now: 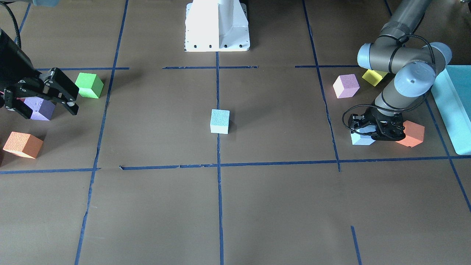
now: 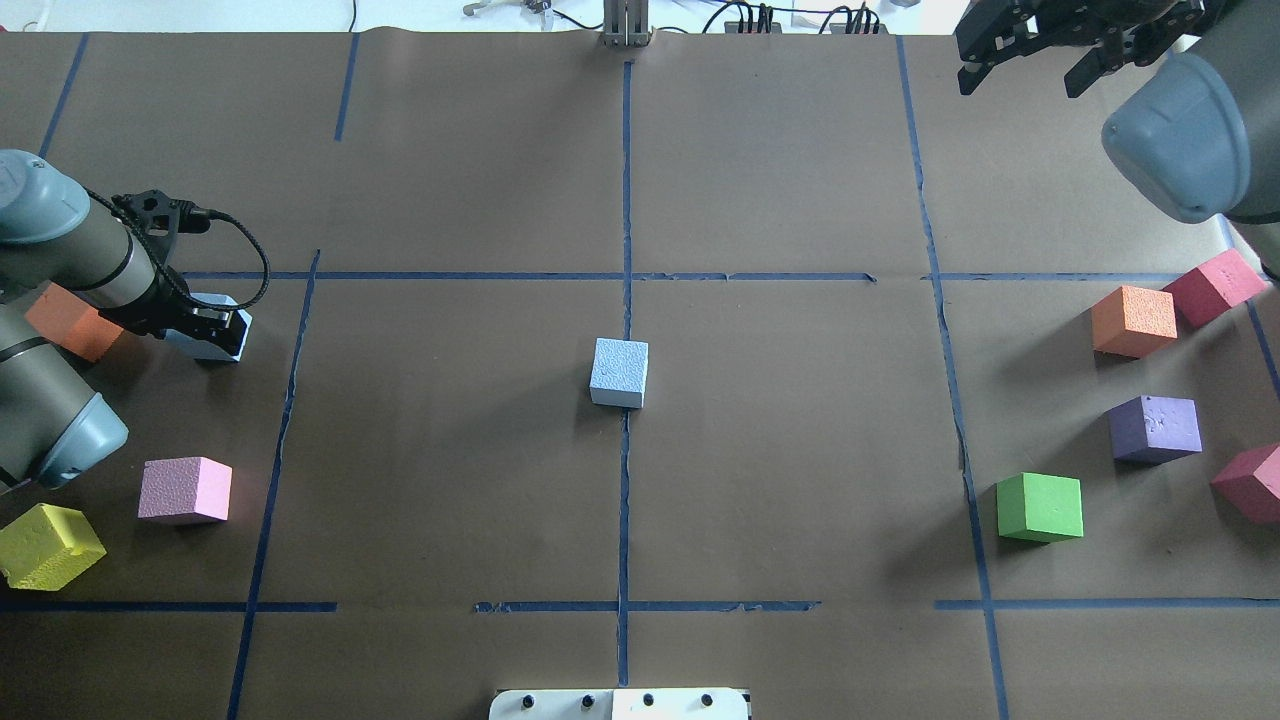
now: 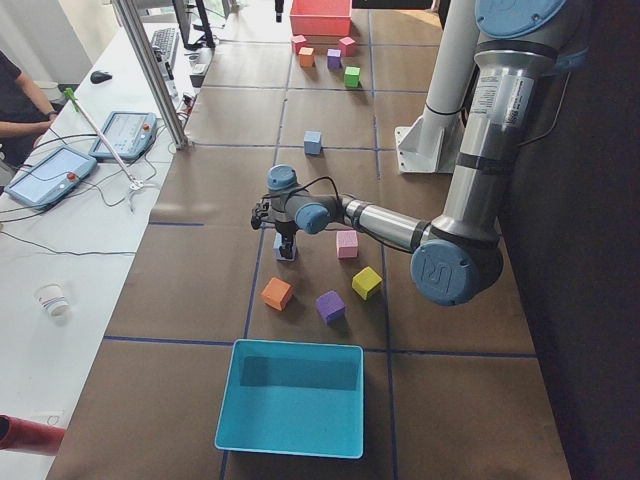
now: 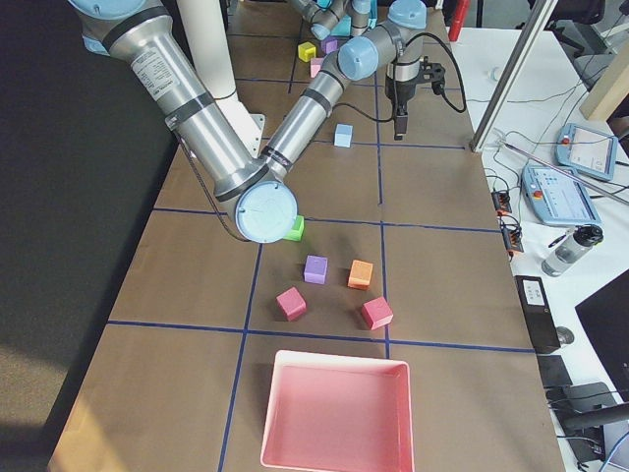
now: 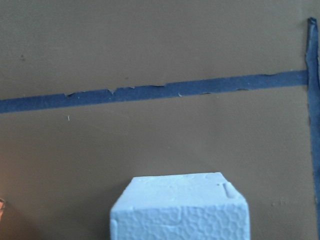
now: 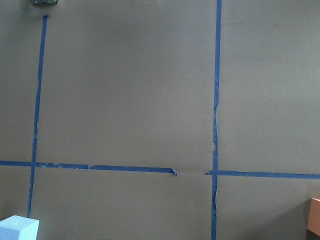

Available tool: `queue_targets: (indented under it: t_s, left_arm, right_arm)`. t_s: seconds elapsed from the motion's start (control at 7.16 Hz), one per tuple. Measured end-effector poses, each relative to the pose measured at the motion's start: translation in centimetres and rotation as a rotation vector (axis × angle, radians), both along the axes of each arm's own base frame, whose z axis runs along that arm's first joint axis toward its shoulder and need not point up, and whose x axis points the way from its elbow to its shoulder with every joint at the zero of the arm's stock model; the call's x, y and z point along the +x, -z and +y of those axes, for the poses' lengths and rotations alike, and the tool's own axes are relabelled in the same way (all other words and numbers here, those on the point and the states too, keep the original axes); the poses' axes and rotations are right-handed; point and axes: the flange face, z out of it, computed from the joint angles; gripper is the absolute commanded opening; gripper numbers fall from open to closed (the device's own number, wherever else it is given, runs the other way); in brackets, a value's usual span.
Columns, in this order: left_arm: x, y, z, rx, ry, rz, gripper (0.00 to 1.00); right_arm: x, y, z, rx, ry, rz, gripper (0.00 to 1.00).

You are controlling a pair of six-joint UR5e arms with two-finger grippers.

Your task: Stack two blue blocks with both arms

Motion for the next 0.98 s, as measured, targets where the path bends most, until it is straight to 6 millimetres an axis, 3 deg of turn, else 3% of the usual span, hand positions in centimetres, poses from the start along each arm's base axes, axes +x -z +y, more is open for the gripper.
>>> queue_targets:
  t_s: [0.28,0.56,0.98]
  left_arm:
    - [-0.3,1.7,0.0,0.013,0.001,0.019,0.04]
    - [-1.2,6.2,0.3,0.001,0.003,0.022,0.03]
    - [-0.9,20.3,0.0,-0.021,0.02,0.013,0.03]
  right_arm:
    - [0.4,-0.1,-0.1,0.005,-0.001,0.0,1.0]
    - [2.3,-1.5,-0.2,0.006,0.009,-0.009,1.0]
    - [7.0,-8.1,0.5,0.03,0.072,0.012,1.0]
